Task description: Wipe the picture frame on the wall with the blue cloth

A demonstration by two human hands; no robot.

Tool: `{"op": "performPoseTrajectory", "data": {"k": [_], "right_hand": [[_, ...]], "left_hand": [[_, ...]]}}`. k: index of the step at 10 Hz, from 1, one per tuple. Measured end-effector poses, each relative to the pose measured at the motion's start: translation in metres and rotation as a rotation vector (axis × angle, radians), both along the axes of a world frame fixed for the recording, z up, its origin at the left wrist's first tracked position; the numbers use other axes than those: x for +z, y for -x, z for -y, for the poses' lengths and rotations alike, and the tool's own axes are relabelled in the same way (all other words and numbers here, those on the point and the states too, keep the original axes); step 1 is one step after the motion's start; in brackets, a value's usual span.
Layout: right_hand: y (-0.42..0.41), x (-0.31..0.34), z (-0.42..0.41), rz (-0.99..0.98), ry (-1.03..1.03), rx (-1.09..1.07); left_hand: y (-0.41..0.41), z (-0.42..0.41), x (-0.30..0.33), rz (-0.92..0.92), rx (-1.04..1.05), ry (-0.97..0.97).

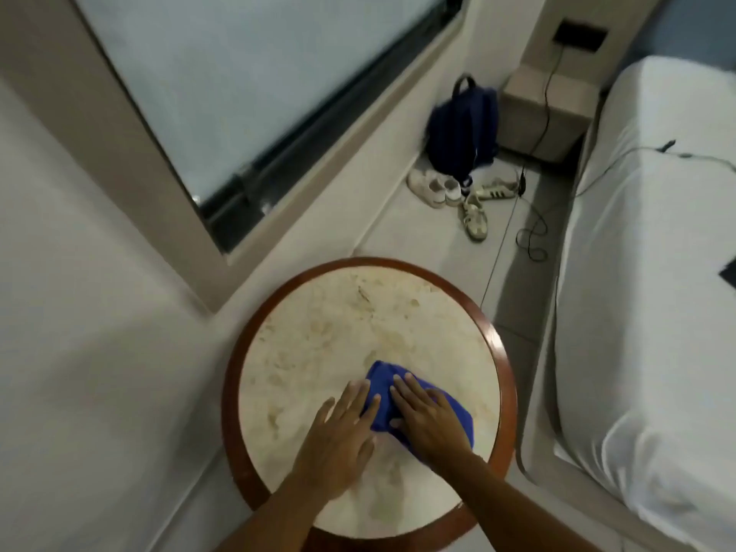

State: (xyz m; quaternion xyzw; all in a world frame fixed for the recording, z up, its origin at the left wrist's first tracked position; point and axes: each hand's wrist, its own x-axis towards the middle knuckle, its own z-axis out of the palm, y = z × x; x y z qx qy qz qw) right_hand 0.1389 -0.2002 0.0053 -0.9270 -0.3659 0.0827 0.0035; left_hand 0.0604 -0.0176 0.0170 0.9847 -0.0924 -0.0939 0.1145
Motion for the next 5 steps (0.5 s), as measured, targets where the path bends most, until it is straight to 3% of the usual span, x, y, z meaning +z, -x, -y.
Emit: {"op": "performPoseTrajectory", "data": {"k": [1,2,4,5], "right_hand": [[0.008,-0.098,0.01,-0.051,-0.031,-0.106],[0.018,-0.127,0.012,-0.052,-0.137,-0.178],[-0.029,-0.052,-0.002,-0.376,-0.01,-0.166],[-0.049,0.06,-0.013,-0.392,-0.018,-0.161]], "left_hand": [[-0.036,0.013,-0.085,-0.008,-0.052,-0.14],[-0.038,0.021,-0.123,-0.026,0.002,-0.135],[-0.057,0.013,-0.066,-0.239,-0.014,-0.259],[-0.056,0.002,0.039,-0.206,0.031,-0.19]]}}
